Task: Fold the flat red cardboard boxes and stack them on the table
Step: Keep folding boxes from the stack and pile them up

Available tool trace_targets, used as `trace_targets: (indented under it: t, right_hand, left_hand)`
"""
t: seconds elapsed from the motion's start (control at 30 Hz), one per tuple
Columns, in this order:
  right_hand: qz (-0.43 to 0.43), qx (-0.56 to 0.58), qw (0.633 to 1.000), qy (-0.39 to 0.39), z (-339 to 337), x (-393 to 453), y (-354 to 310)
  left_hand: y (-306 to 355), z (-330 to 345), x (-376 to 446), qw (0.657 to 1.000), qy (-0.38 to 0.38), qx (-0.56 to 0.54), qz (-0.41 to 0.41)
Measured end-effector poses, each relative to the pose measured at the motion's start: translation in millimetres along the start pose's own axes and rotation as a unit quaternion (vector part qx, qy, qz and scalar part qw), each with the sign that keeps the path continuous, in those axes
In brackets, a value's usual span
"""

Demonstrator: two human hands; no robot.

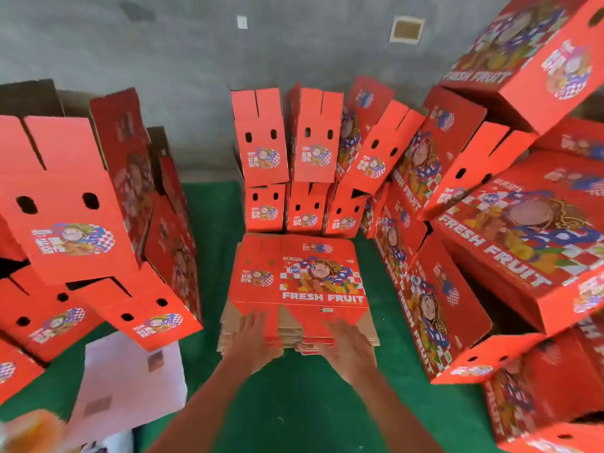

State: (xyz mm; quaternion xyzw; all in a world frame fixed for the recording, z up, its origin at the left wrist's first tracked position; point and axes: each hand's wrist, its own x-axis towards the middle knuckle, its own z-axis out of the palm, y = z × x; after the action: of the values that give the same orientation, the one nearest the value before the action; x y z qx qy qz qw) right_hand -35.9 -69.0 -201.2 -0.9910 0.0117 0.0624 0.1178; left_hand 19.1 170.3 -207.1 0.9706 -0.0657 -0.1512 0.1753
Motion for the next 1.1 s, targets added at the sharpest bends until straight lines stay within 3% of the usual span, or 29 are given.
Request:
trace_targets:
  t: [0.13,0.3,0.6,0.73,0.87,1.1]
  right_hand:
    - [0.013,-0.027,0.996,-0.081,32.2,8.9,18.8]
    - [0.005,-0.057,0.995,-0.080,46.5,24.0,18.6]
    - [0.010,-0.048,0.996,-0.076,51.7,24.2,18.8]
    - [0.010,-0.051,0.995,-0.081,52.4,22.3,20.2]
    - [0.007,-0.054,0.995,-0.081,56.4,20.9,21.3]
    - [0.002,-0.059,0.996,-0.065,62.5,2.7,25.1]
  left_hand:
    - [-13.1,23.4,13.9,0.996,-0.015,0.081,-0.039]
    - [-28.4,17.1,23.2,0.986,0.069,0.148,-0.013]
    - [-43.0,11.0,38.4,0.955,0.041,0.282,0.081]
    - [-45.8,5.0,44.6,0.963,0.046,0.251,0.085]
    - [-42.5,7.6,54.3,0.972,-0.006,0.217,0.088]
    - [-51.6,11.5,29.9,0.970,0.021,0.208,0.123]
